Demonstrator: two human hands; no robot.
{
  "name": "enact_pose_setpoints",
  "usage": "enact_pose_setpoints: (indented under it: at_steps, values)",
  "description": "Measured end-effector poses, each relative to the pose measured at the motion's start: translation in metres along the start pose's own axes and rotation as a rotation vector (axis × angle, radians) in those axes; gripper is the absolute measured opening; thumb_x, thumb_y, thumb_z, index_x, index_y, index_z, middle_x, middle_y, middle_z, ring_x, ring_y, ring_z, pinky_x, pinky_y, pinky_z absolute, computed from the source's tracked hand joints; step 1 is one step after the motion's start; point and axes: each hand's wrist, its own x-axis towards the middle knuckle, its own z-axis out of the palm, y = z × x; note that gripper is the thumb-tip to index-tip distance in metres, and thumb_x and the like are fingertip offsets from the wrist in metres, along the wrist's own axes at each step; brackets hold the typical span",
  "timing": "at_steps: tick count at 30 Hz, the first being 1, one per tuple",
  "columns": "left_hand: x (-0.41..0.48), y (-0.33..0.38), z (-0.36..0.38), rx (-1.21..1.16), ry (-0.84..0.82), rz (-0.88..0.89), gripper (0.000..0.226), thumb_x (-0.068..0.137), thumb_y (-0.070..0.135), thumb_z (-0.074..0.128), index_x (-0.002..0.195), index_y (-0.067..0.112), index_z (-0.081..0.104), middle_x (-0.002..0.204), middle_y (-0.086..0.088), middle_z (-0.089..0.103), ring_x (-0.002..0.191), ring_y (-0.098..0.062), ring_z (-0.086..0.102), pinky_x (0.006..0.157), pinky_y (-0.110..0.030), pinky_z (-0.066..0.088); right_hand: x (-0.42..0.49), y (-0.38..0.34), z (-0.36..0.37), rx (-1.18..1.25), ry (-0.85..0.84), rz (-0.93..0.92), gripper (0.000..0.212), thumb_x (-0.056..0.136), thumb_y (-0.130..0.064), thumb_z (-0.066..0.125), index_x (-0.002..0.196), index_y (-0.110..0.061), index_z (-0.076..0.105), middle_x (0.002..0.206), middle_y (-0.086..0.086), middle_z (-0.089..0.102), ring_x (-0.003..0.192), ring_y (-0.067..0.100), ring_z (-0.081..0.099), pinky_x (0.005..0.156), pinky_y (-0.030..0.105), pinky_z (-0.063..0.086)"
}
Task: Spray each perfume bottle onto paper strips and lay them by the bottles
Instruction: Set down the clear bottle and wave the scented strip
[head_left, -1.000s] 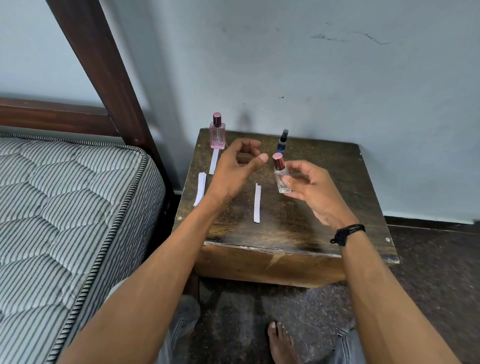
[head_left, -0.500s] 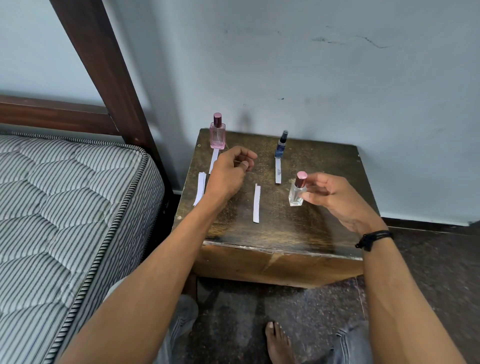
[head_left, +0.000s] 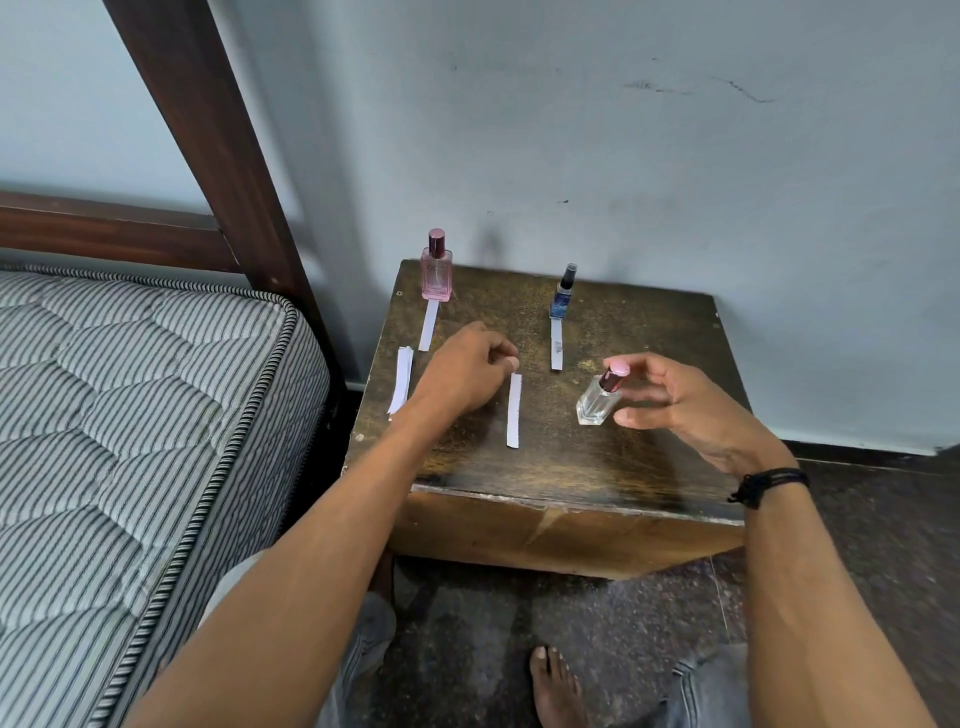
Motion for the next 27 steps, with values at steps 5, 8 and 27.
enact_pose_setpoints:
  at_steps: [5, 8, 27]
  values:
    - [0.001, 0.0, 0.003, 0.049, -0.048, -0.028, 0.019, 0.096, 0.033, 0.064, 0.109, 0.023, 0.072, 0.108, 0.006, 0.057, 0.101, -0.014, 0.057, 0.099, -0.037, 0.048, -0.009, 0.003, -0.016, -0.209, 0.055, 0.256, 0.03, 0.085, -0.001, 0.081, 0.109, -0.013, 0.068, 0.106, 0.011, 0.069, 0.101, 0.024, 0.068, 0.082, 0.032, 0.058]
    - [0.001, 0.001, 0.004, 0.058, -0.061, -0.042, 0.017, 0.095, 0.034, 0.066, 0.106, 0.023, 0.073, 0.11, 0.005, 0.06, 0.104, -0.015, 0.058, 0.098, -0.036, 0.048, -0.013, 0.005, -0.02, -0.237, 0.066, 0.382, 0.022, 0.086, -0.003, 0.081, 0.103, -0.01, 0.069, 0.098, 0.011, 0.07, 0.094, 0.022, 0.067, 0.079, 0.031, 0.057]
    - [0.002, -0.011, -0.03, -0.279, -0.021, -0.165, 0.004, 0.088, 0.021, 0.075, 0.086, 0.019, 0.077, 0.08, 0.006, 0.072, 0.073, -0.009, 0.062, 0.07, -0.027, 0.051, -0.013, 0.006, -0.014, -0.193, 0.142, 0.404, 0.024, 0.084, -0.006, 0.084, 0.102, -0.011, 0.069, 0.095, 0.01, 0.067, 0.085, 0.019, 0.062, 0.073, 0.029, 0.056]
